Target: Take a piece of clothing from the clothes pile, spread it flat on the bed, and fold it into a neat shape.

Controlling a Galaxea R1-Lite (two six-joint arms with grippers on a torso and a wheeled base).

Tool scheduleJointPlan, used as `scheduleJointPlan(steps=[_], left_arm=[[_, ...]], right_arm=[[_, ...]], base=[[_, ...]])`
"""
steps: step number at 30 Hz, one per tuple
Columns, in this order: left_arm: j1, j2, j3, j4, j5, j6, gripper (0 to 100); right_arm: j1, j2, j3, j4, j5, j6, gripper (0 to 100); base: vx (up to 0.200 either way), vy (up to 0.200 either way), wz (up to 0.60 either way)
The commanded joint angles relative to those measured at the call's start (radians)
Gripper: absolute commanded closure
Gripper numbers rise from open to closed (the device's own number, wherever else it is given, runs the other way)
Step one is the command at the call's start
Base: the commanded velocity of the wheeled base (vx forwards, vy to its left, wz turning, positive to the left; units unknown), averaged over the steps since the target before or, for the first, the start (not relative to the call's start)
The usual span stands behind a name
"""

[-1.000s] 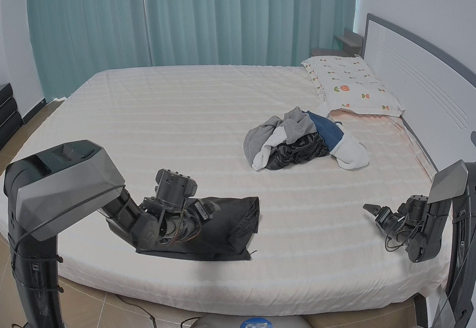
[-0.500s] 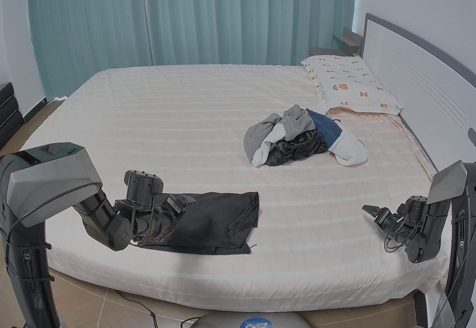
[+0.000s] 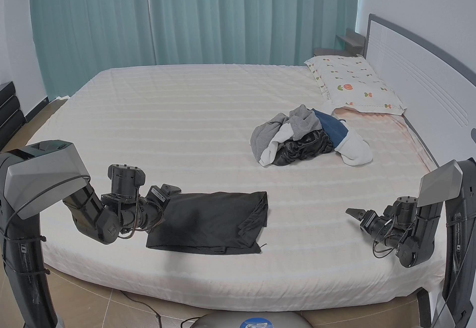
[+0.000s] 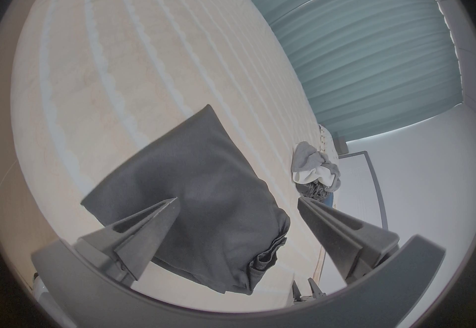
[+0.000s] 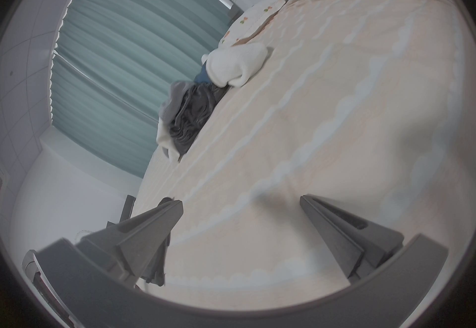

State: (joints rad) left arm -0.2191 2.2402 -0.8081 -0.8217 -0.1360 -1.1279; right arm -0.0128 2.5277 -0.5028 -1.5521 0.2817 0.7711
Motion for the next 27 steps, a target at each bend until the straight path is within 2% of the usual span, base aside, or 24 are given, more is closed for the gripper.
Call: scheduleJointPlan(steps=[1,6,10,17,24,27], left_arm=[[0.003,0.013,0.027,-0.036,-0.001,-0.001,0],[0.003,0.016,0.032,-0.045,-0.001,0.0,0],[0.001,0.016,0.029,-0.045,0.001,0.003,0],[0.001,0.016,0.018,-0.037,-0.002,0.005,0],[-0.002,0.021,0.018,-0.043,-0.001,0.007,0],[-0.003,0.024,0.017,-0.045,-0.001,0.008,0]], right_arm=[[0.025,-0.004,0.006,-0.009,-0.01,0.002,0],[0.043,-0.001,0.006,-0.009,-0.027,0.002,0],[0.102,-0.01,0.001,-0.009,-0.059,0.005,0],[0.145,-0.01,-0.003,-0.009,-0.078,0.001,0],[0.169,-0.006,-0.022,-0.009,-0.075,-0.009,0],[0.224,0.002,-0.045,-0.008,-0.087,-0.01,0]], base=[[0.0,0.2,0.0],[0.0,0.2,0.0],[0.0,0.2,0.0],[0.0,0.2,0.0],[0.0,0.0,0.0],[0.0,0.0,0.0]])
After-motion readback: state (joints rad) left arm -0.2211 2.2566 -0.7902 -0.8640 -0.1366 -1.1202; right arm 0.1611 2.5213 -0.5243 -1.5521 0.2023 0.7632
